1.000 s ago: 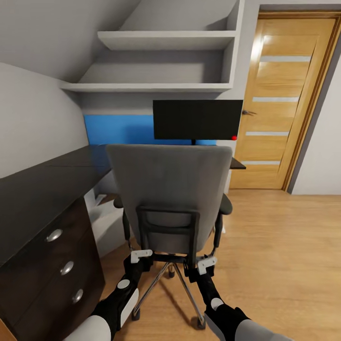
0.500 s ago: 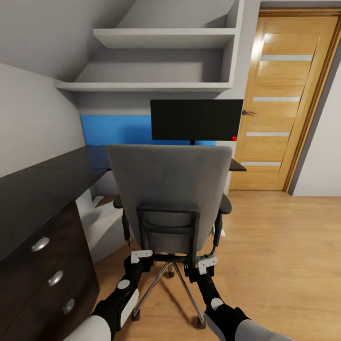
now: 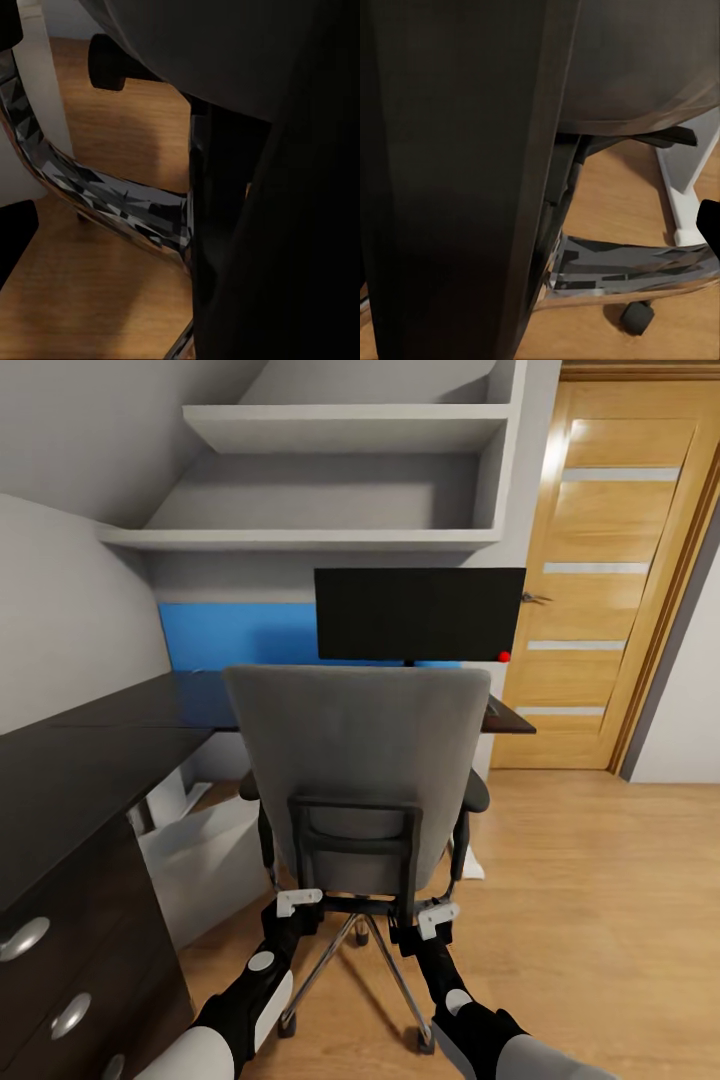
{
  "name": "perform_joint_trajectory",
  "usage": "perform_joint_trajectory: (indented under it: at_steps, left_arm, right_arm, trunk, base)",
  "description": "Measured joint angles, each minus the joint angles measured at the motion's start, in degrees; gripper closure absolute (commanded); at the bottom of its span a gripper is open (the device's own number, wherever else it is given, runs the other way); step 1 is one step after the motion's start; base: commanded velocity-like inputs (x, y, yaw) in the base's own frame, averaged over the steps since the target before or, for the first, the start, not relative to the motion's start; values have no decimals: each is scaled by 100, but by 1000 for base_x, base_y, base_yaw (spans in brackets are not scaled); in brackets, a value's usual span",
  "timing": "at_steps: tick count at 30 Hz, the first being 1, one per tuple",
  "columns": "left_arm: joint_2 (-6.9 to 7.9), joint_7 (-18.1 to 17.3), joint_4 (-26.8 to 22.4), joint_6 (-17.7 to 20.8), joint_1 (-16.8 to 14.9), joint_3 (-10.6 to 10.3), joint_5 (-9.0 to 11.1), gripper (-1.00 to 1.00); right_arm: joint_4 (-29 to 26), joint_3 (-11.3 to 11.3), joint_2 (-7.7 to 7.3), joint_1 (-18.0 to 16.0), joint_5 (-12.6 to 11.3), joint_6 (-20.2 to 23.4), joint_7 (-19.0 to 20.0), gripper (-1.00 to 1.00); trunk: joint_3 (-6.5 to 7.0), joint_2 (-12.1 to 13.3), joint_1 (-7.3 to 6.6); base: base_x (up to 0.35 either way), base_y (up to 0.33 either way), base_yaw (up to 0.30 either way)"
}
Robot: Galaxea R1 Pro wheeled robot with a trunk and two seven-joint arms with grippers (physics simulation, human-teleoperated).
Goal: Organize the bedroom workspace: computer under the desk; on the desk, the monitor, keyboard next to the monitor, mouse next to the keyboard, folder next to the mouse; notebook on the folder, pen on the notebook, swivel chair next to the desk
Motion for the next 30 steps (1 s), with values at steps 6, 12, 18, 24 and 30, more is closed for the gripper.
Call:
perform_joint_trajectory:
  at_steps: [6,12,18,24,30]
  left_arm:
    - [0,3,10,1,1,9,9,-100]
    - [0,-11,21,-1,0,-2,1,-100]
    - [0,-13,55,-15,0,3,2,-100]
    - [0,-2,187,-334,2,1,4,-100]
    - [0,-5,444,-1355,4,-17,-18,-100]
  right_arm:
    - [-1,14,0,0,11,3,2,-100]
    - [5,0,0,0,-28,-4,3,-100]
    - [3,-13,3,0,-23,-12,0,-100]
    - [4,-13,7,-1,-31,-212,-15,-100]
    - [5,-22,9,-2,-1,-486,-37,-100]
  trunk:
    - [0,0,0]
    - [0,1,2]
    - [0,1,3]
    - [0,1,4]
    - [0,1,4]
  base:
    - [269,0,0]
    - [185,0,0]
    - [26,0,0]
    - [2,0,0]
    - [0,0,0]
